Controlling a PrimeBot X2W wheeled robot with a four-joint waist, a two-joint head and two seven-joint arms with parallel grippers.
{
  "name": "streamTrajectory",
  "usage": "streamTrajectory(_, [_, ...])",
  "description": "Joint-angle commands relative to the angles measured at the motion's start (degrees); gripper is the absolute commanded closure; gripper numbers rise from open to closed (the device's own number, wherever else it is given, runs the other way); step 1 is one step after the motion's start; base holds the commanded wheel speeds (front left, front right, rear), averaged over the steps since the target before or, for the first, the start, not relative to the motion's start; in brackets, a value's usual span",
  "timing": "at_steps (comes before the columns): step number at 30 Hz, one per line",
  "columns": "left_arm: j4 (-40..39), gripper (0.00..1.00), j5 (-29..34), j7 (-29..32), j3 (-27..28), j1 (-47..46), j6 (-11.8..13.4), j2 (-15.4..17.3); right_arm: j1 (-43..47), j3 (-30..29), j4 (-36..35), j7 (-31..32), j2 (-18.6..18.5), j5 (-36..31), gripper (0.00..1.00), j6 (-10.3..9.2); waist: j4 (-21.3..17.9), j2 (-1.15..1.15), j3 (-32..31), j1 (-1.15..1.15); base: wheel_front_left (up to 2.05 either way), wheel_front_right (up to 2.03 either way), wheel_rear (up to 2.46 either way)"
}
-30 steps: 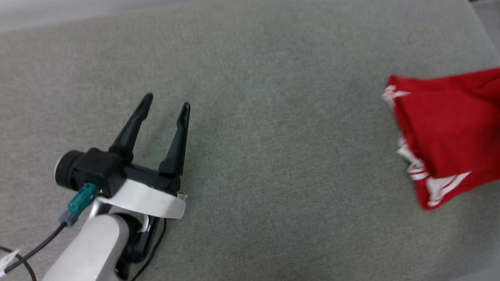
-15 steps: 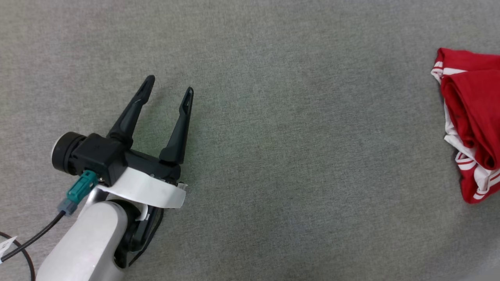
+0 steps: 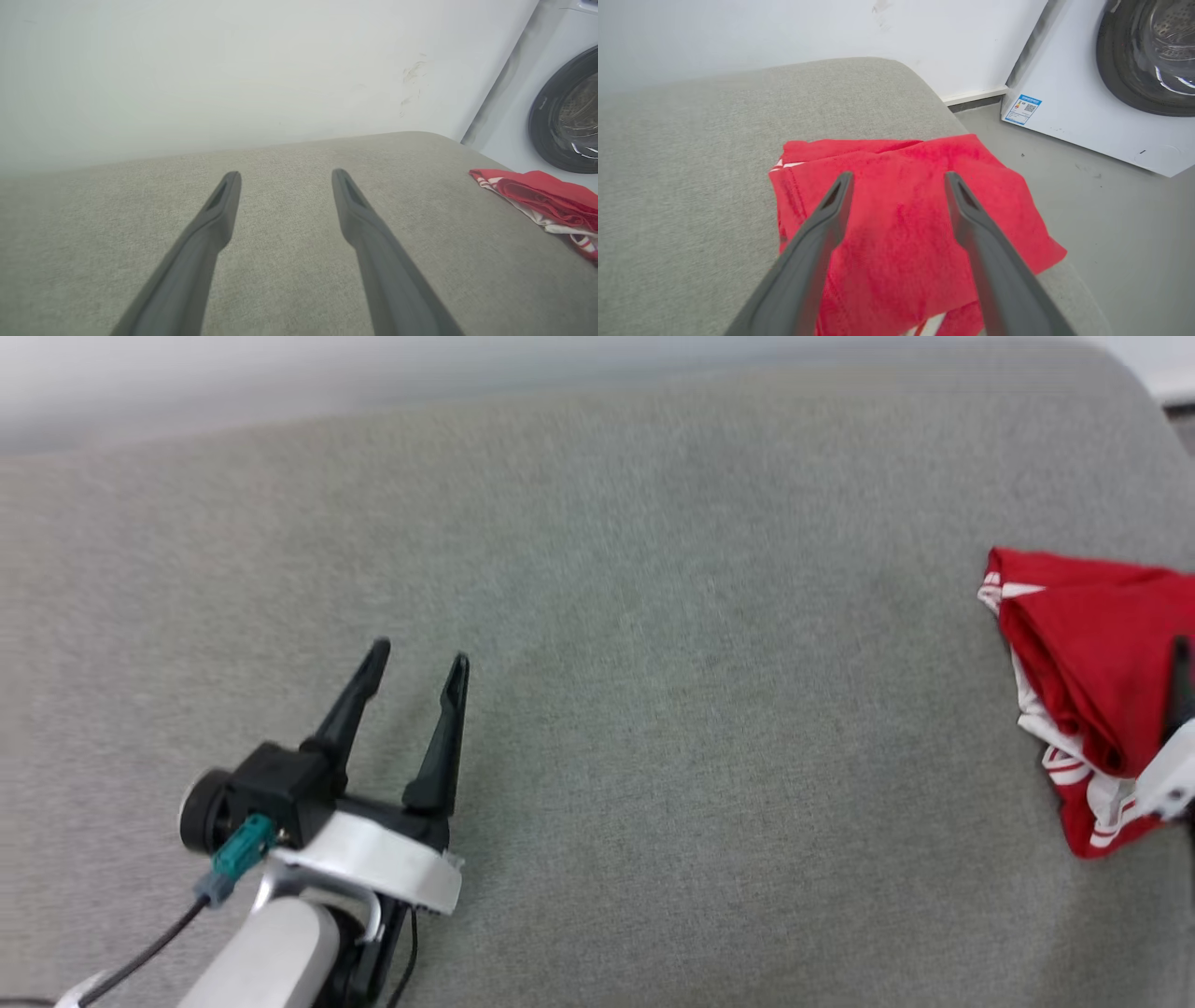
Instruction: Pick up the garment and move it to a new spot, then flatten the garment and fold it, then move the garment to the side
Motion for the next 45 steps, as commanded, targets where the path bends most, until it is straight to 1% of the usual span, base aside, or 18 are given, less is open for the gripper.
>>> streamTrajectory(1, [0.3,0.0,-0.2,-0.2,0.1,1.0,0.2,-0.2,1.2,0.4,-0.6,-0.1,0.5,0.3,0.0,-0.04,1.7,0.0,-4.0,0.0,0.0,0.0,0.0])
streamTrajectory(6, [1.8,0.0,-1.4,-0.6,0.8,4.9,1.4,-0.7,9.3,4.4,-6.8,0.5,3.1,1.9,0.0,-0.04,3.6,0.0,-8.2,0.0,0.0,0.0,0.0])
streamTrajectory(9, [2.9,0.0,-1.9,-0.7,1.1,6.7,1.9,-0.9,12.9,6.9,-9.3,0.2,3.9,3.0,0.0,-0.04,4.9,0.0,-10.2,0.0,0.0,0.0,0.0])
streamTrajectory(16, [5.8,0.0,-2.6,-1.0,1.8,9.7,3.0,-1.3,19.2,14.9,-13.3,-2.1,4.7,6.0,0.0,-0.04,8.6,0.0,-14.4,0.0,0.0,0.0,0.0])
streamTrajectory(21, [7.4,0.0,-2.2,-1.2,2.9,11.4,3.5,-0.8,22.4,18.8,-16.0,-4.7,4.9,6.5,0.0,-0.04,10.5,0.0,-16.7,0.0,0.0,0.0,0.0])
streamTrajectory(24, [7.6,0.0,-1.7,-1.3,3.5,12.1,3.5,-0.7,24.3,20.0,-17.7,-6.0,4.9,6.7,0.0,-0.04,10.9,0.0,-17.5,0.0,0.0,0.0,0.0])
streamTrajectory(26, [7.7,0.0,-1.3,-1.4,3.6,12.6,3.4,-0.7,25.8,20.4,-18.7,-6.7,4.9,8.1,0.0,-0.04,11.0,0.0,-18.0,0.0,0.0,0.0,0.0])
streamTrajectory(34, [8.1,0.0,-1.0,-1.5,4.0,14.1,2.7,-1.4,31.0,21.1,-21.8,-8.4,4.9,9.6,0.0,-0.04,10.2,0.0,-19.2,0.0,0.0,0.0,0.0])
streamTrajectory(45, [9.4,0.0,-0.3,-1.5,4.8,14.1,1.9,-2.4,29.9,21.6,-23.0,-8.5,4.9,8.7,0.0,-0.04,10.2,0.0,-19.4,0.0,0.0,0.0,0.0])
